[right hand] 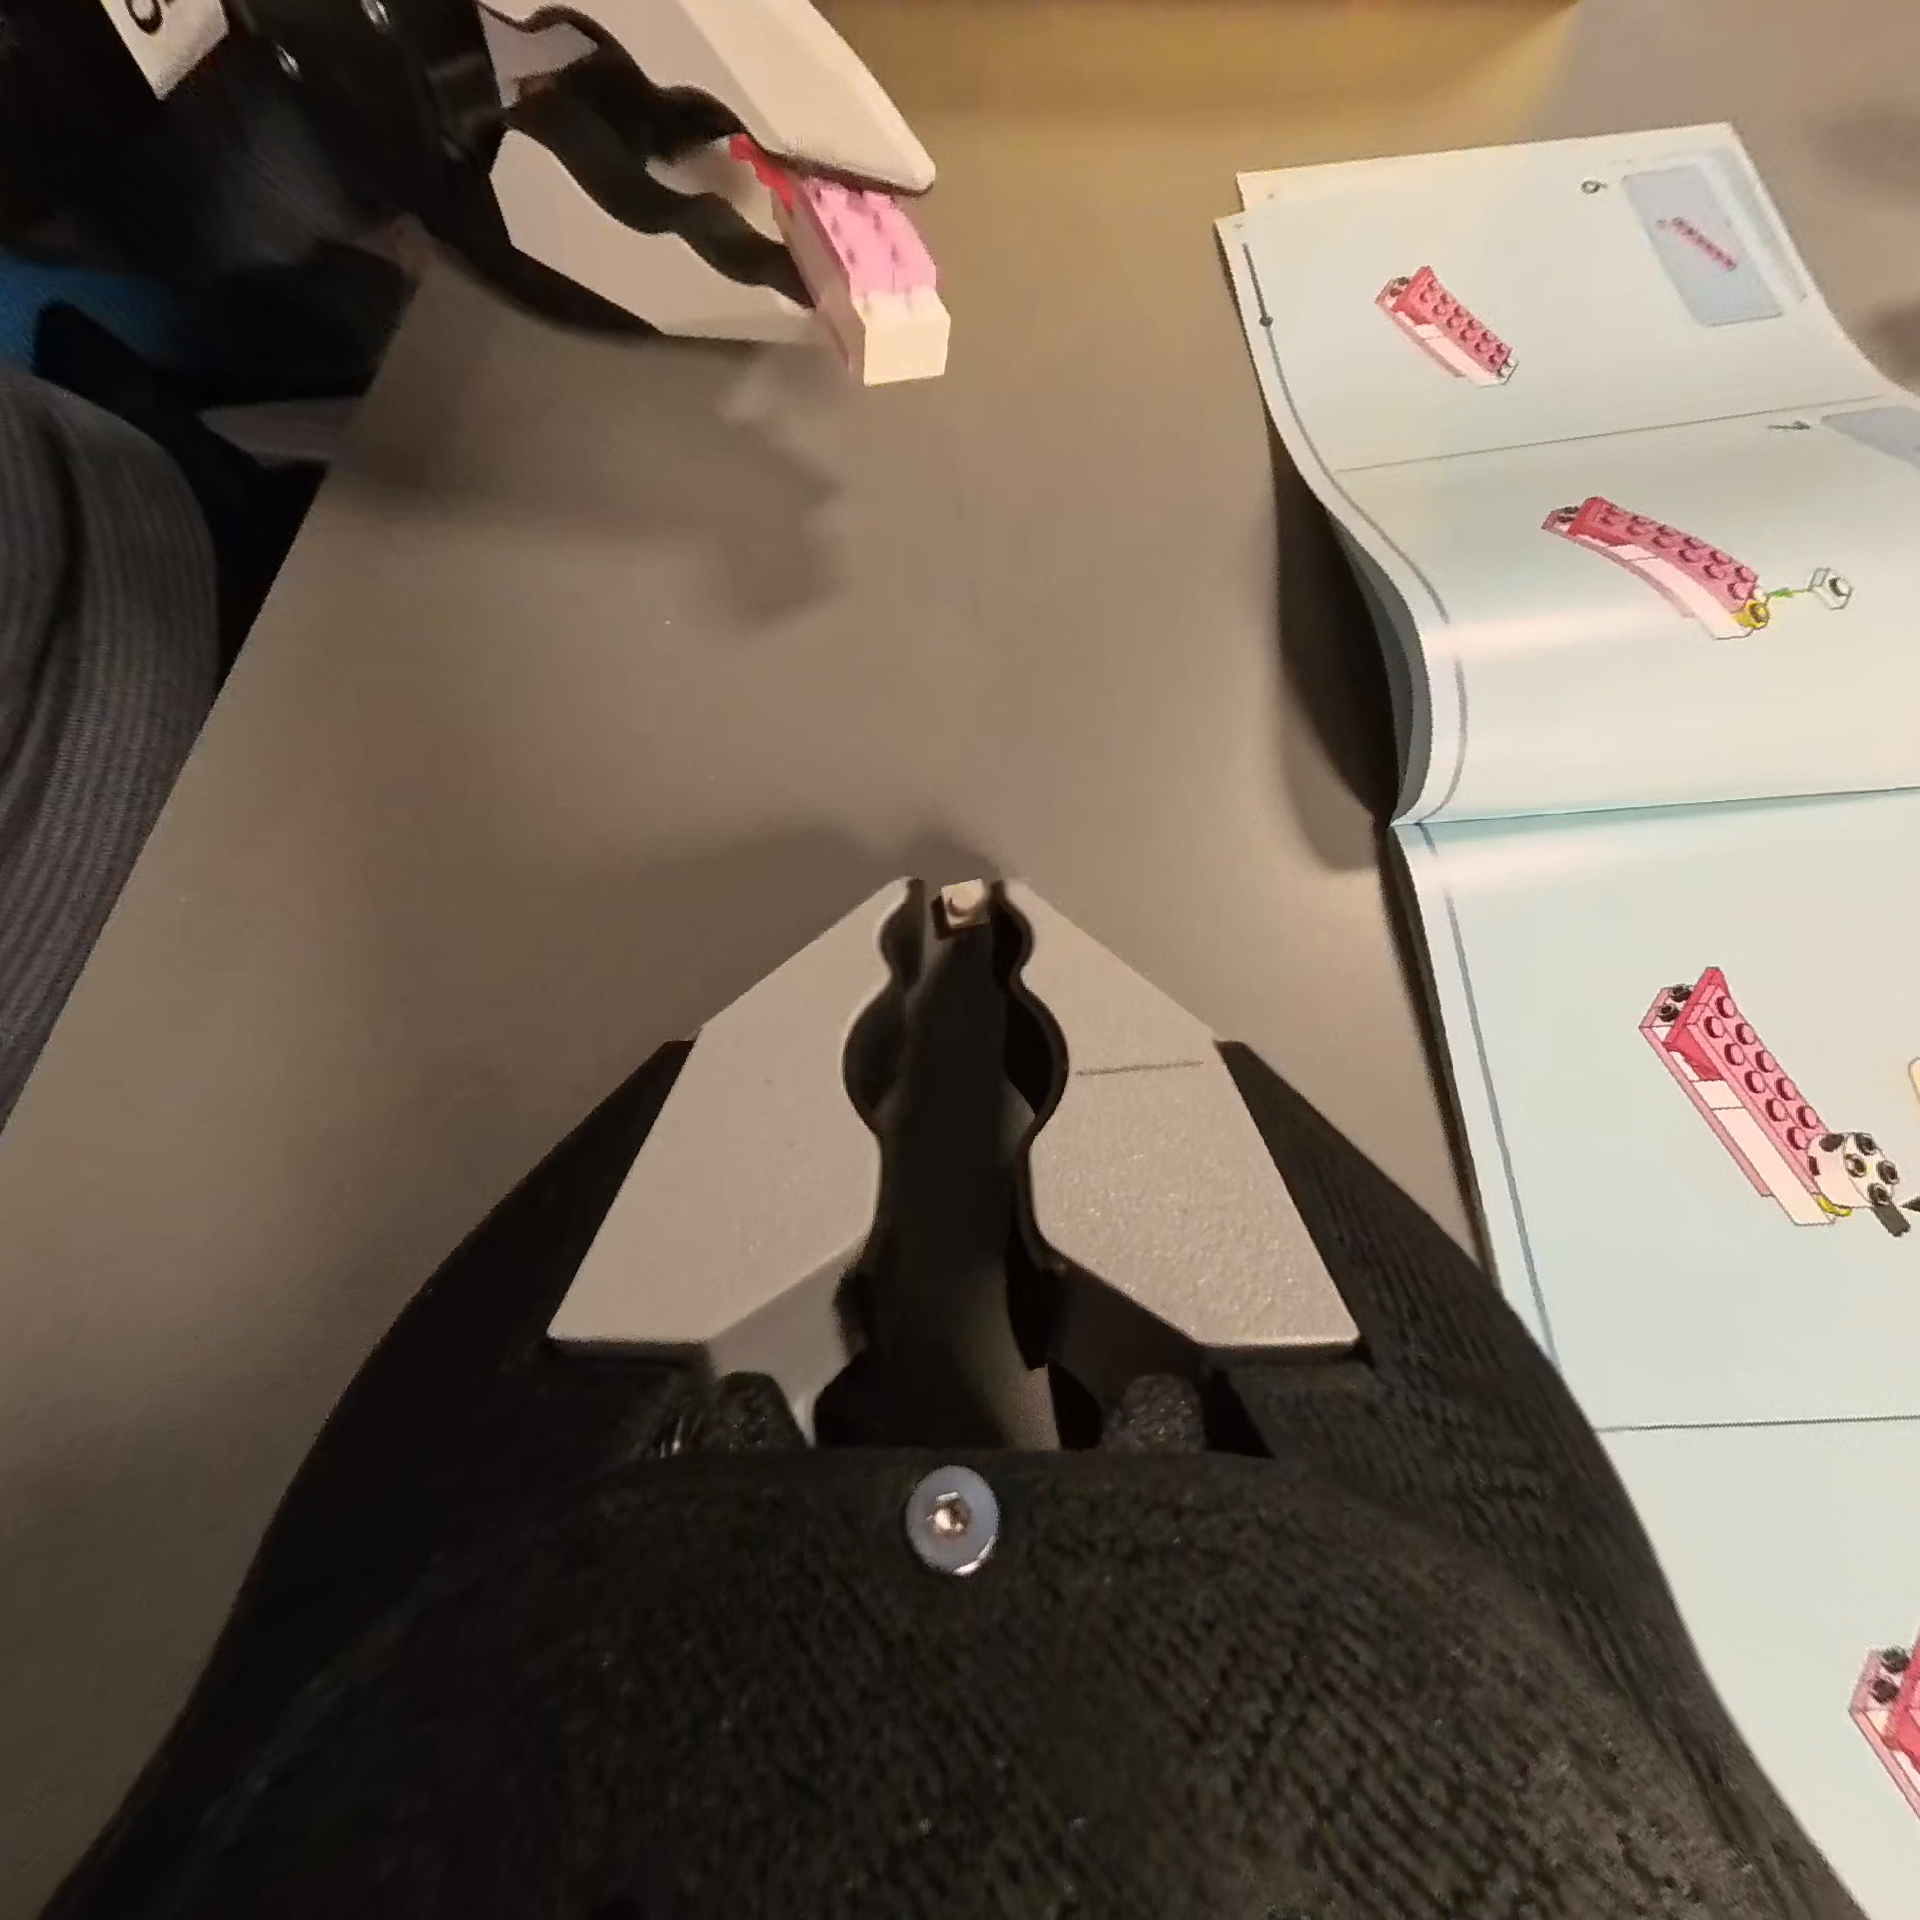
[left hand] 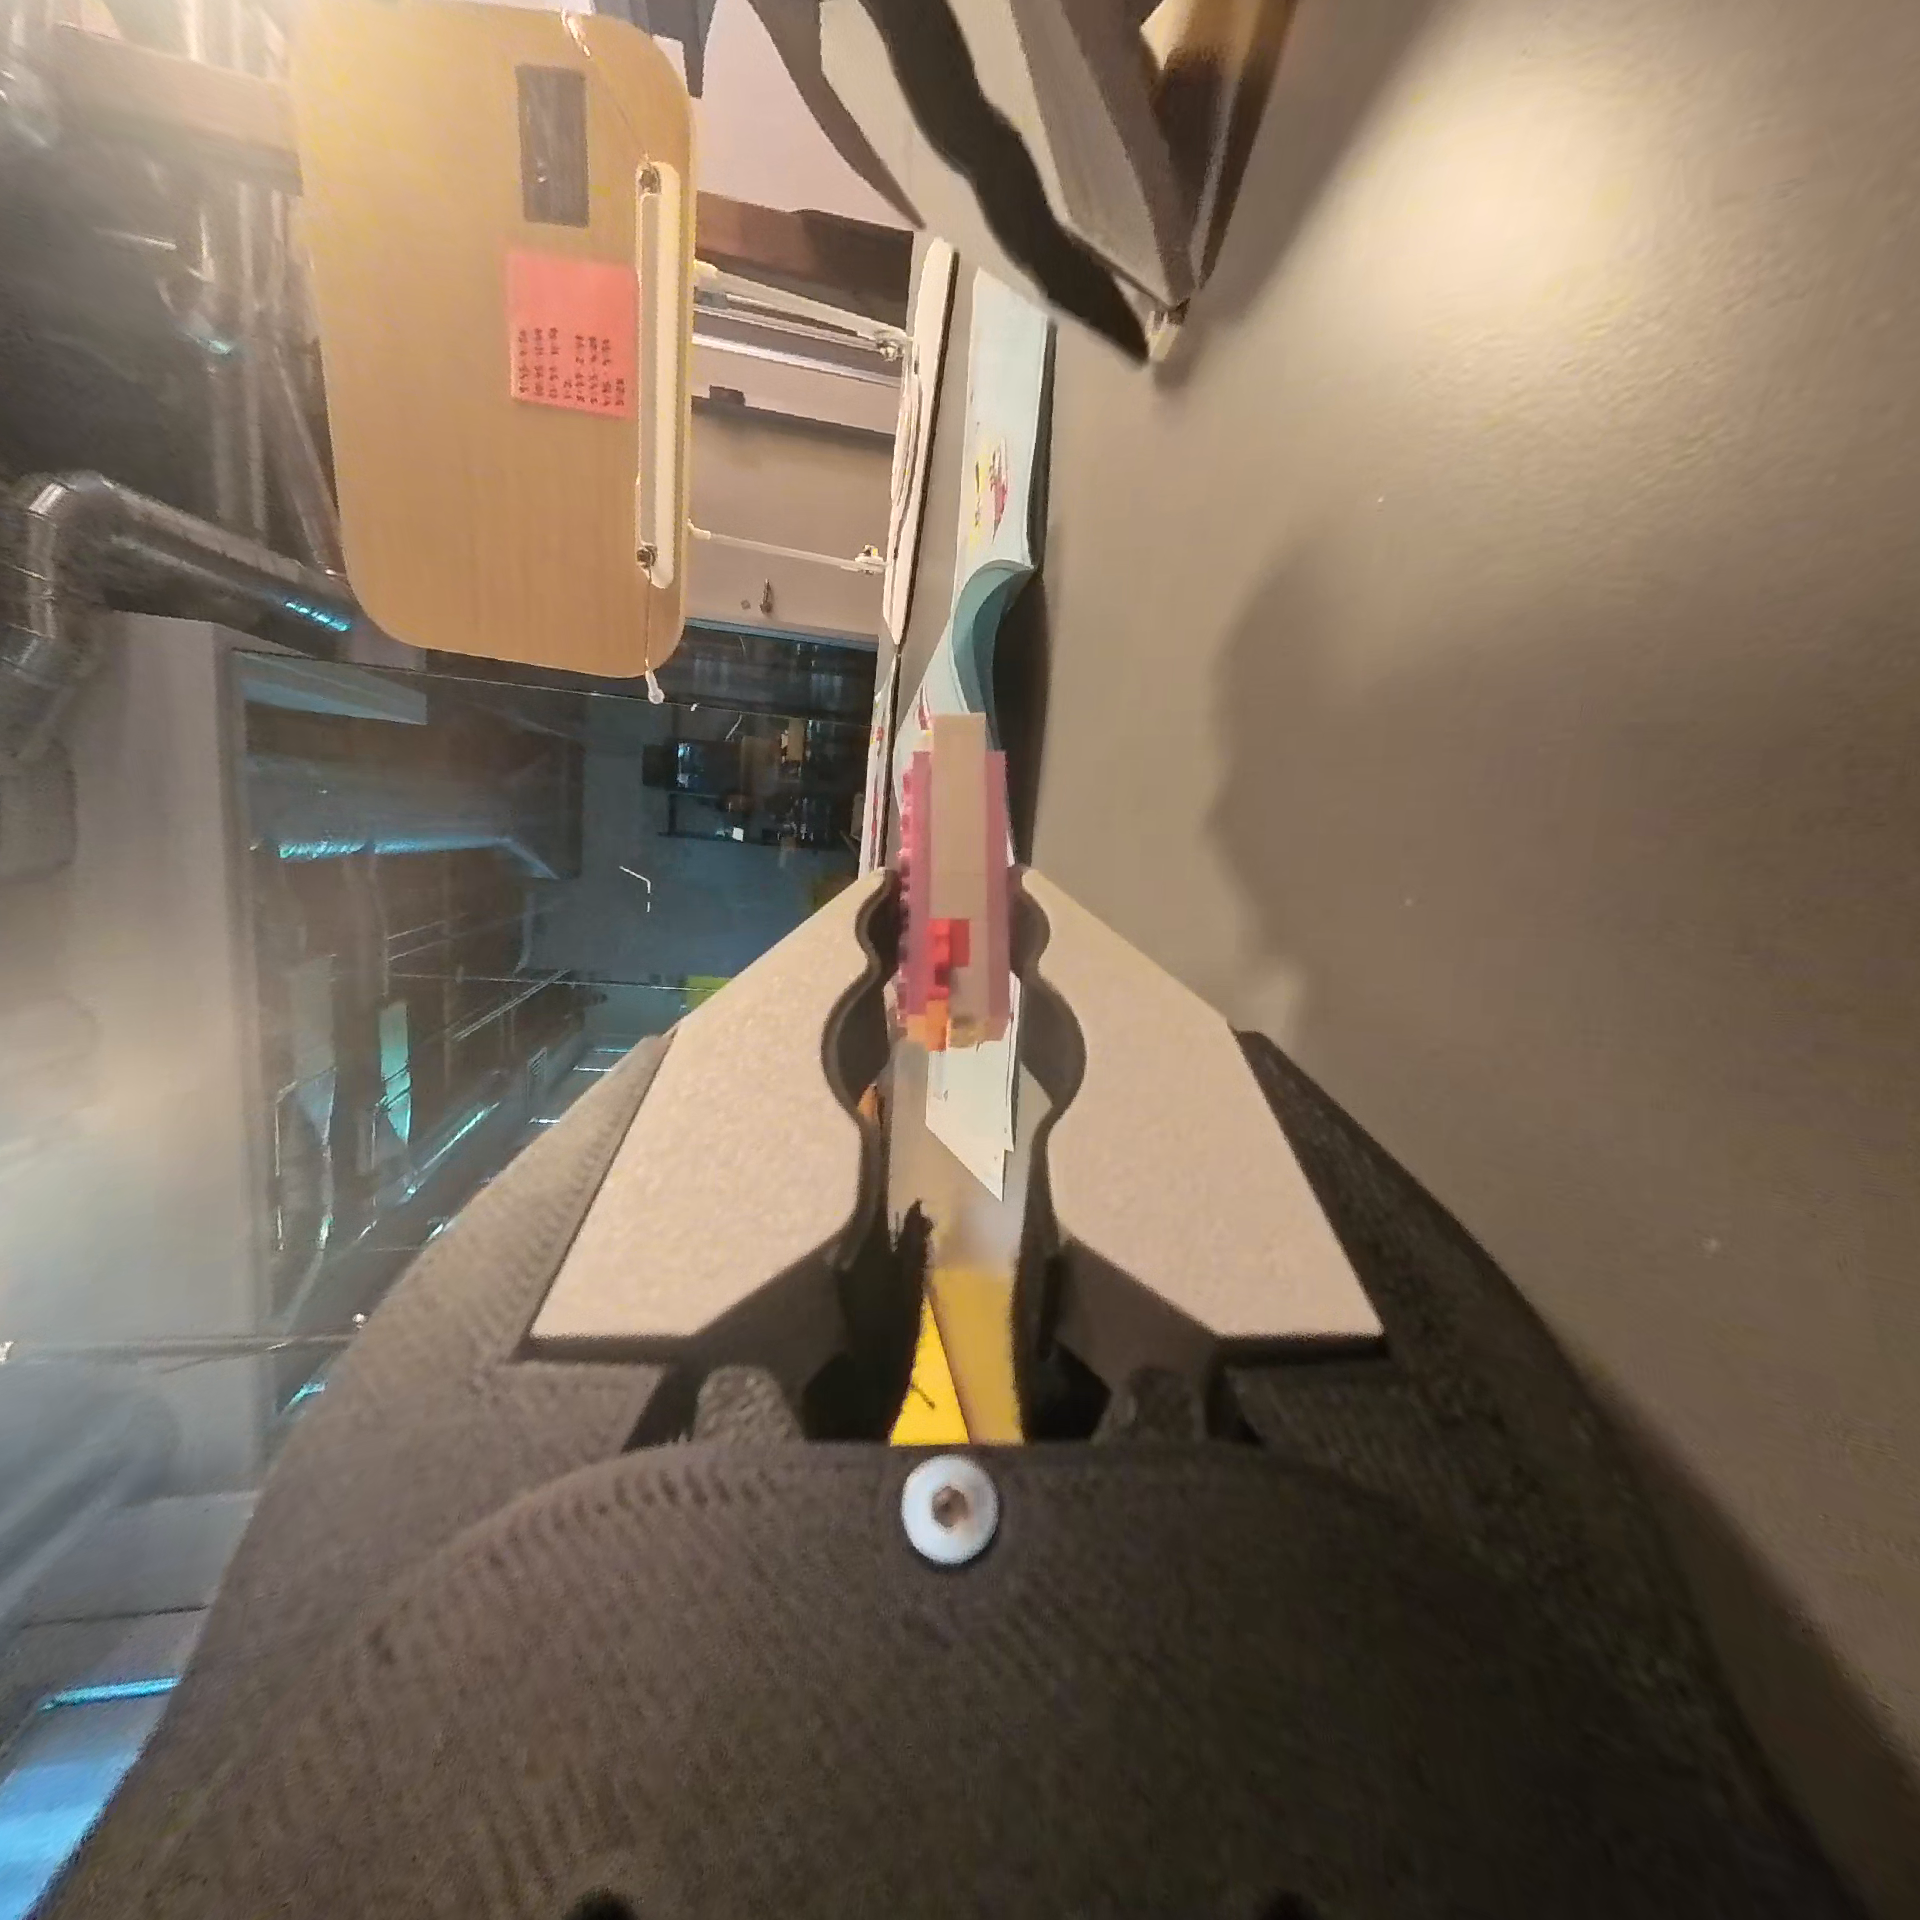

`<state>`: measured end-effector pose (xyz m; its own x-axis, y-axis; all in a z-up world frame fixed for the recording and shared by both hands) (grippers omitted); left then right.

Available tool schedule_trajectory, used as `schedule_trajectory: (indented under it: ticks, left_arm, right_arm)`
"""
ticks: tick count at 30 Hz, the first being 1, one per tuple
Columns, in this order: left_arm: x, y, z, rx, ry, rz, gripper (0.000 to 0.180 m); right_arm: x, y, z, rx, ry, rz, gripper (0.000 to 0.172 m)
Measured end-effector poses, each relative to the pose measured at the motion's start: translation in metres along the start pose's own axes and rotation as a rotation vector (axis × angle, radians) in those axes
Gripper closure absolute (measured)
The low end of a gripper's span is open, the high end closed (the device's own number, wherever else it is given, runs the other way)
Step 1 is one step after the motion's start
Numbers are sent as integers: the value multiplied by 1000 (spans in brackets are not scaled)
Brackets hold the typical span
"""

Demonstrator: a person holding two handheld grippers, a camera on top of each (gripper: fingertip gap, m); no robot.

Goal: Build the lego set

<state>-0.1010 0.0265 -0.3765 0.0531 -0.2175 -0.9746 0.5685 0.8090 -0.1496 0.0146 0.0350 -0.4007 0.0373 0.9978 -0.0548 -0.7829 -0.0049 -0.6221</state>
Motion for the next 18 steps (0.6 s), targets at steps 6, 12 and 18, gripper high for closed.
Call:
schedule_trajectory:
  ticks: [6, 12, 18]
  left_arm:
    - [2, 0, 3, 29, -22, -32, 162]
    - [-13, -6, 8, 65, -18, 48, 162]
    - [-23, -10, 9, 32, 118, 164, 161]
  right_arm:
    - [-8, 2, 20, 70, -12, 53, 166]
    - [-29, 14, 88, 196, -65, 179, 167]
    - [-26, 25, 103, 129, -97, 223, 167]
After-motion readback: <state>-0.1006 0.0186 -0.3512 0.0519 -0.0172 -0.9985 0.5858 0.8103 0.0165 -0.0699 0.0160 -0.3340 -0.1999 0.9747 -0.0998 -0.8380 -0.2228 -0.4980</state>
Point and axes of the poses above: each gripper's, where its closed fingertips meet, y out along the fingers, z out of its top, x = y × z across the jaws, the point moved 1 cm from there along -y, back along the fingers
